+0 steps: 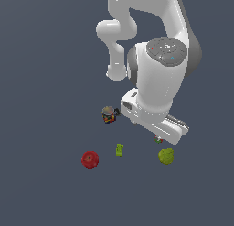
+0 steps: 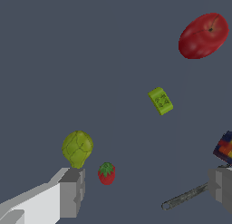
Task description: Pick up a designated object from a clutter of objects.
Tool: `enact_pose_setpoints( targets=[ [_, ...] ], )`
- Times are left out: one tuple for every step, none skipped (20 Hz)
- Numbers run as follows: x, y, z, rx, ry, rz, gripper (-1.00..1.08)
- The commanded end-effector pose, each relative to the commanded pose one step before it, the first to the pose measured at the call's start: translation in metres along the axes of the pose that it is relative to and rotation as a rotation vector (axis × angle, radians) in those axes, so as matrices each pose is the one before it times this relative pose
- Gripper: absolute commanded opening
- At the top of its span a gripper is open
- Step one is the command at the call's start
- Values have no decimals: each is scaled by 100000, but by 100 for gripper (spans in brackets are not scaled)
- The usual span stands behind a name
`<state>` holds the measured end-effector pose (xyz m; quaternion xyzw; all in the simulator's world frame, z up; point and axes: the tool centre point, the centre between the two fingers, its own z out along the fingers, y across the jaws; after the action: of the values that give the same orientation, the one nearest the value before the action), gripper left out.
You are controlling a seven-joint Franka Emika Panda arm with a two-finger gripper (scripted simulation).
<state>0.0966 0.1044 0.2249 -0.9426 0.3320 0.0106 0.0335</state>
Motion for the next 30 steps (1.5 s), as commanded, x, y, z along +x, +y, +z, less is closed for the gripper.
enact_pose_setpoints(
  targets=[
    [-235, -1186, 1230, -339, -116, 5709, 100],
    [-134, -454, 492, -160, -8, 2204, 100],
    [-152, -448, 494, -166, 12, 2195, 100],
    [-169, -442, 497, -172, 33, 2185, 100],
    [-186, -434, 499, -176, 54, 2177, 100],
    [-202, -426, 501, -178, 75, 2169, 100],
    [-220, -419, 503, -179, 96, 2157, 100],
    [-236, -410, 504, -180, 117, 2148, 100],
    [-253, -401, 506, -178, 137, 2137, 100],
    [-270, -391, 507, -176, 158, 2125, 100],
    [-285, -381, 508, -173, 178, 2115, 100],
    [-301, -370, 509, -168, 198, 2103, 100],
    [-316, -358, 510, -162, 218, 2092, 100],
    [-331, -346, 510, -155, 237, 2080, 100],
    [-347, -334, 511, -146, 255, 2067, 100],
    [-361, -321, 511, -137, 273, 2055, 100],
    [-369, -303, 503, -125, 286, 2009, 100],
    [-366, -277, 481, -109, 289, 1911, 100],
    [-357, -250, 455, -93, 286, 1797, 100],
    [-346, -225, 428, -78, 281, 1685, 100],
    [-333, -202, 402, -65, 273, 1574, 100],
    [-319, -180, 376, -53, 264, 1465, 100],
    [-304, -159, 349, -42, 252, 1356, 100],
    [-285, -141, 323, -32, 239, 1250, 100],
    [-266, -123, 297, -24, 224, 1146, 100],
    [-248, -108, 270, -17, 208, 1040, 100],
    [-227, -93, 244, -11, 191, 938, 100],
    [-203, -80, 218, -7, 173, 839, 100],
    [-184, -68, 192, -3, 154, 734, 100],
    [-158, -56, 167, -1, 135, 637, 100]
  ],
)
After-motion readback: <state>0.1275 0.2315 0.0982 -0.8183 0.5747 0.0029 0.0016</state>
